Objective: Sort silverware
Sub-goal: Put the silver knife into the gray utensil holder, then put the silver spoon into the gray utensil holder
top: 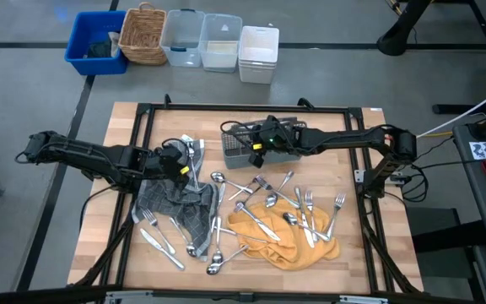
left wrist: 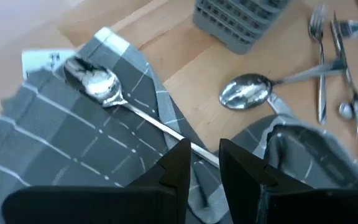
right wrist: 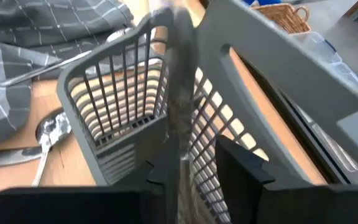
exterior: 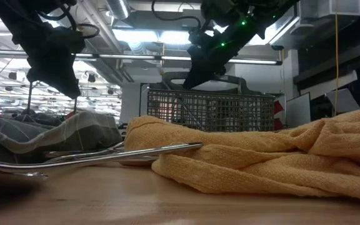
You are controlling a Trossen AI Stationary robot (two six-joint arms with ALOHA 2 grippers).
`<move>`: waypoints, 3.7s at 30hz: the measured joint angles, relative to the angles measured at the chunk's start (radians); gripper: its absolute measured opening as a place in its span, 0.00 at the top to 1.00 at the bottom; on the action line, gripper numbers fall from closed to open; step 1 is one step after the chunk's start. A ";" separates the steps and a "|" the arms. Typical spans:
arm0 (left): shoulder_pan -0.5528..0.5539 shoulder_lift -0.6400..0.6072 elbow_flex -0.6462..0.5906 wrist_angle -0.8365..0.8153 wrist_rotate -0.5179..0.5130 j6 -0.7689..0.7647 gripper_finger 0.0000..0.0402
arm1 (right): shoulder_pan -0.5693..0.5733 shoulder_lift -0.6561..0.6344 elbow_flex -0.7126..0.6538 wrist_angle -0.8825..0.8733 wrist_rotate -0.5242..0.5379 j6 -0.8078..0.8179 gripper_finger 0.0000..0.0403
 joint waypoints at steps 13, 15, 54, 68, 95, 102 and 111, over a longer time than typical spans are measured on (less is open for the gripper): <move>0.058 0.020 0.000 0.165 0.001 -0.186 0.82 | 0.000 -0.079 0.000 -0.069 -0.009 0.002 0.70; 0.086 0.041 0.000 0.202 0.000 -0.184 0.82 | 0.001 -0.112 0.001 -0.078 -0.009 0.003 0.70; 0.377 0.510 0.001 0.294 0.131 -0.324 0.82 | 0.001 -0.486 0.001 -0.489 -0.245 0.194 0.70; 0.382 0.510 0.000 0.336 0.154 -0.365 0.82 | 0.001 -0.486 0.001 -0.497 -0.245 0.187 0.70; 0.382 0.545 -0.001 0.390 0.139 -0.374 0.98 | 0.001 -0.486 0.001 -0.549 -0.245 0.186 0.70; 0.380 0.459 -0.001 0.382 0.138 -0.365 0.99 | 0.001 -0.486 0.001 -0.574 -0.245 0.186 0.70; 0.380 0.236 -0.001 0.383 0.137 -0.345 0.99 | 0.001 -0.486 0.001 -0.574 -0.245 0.186 0.70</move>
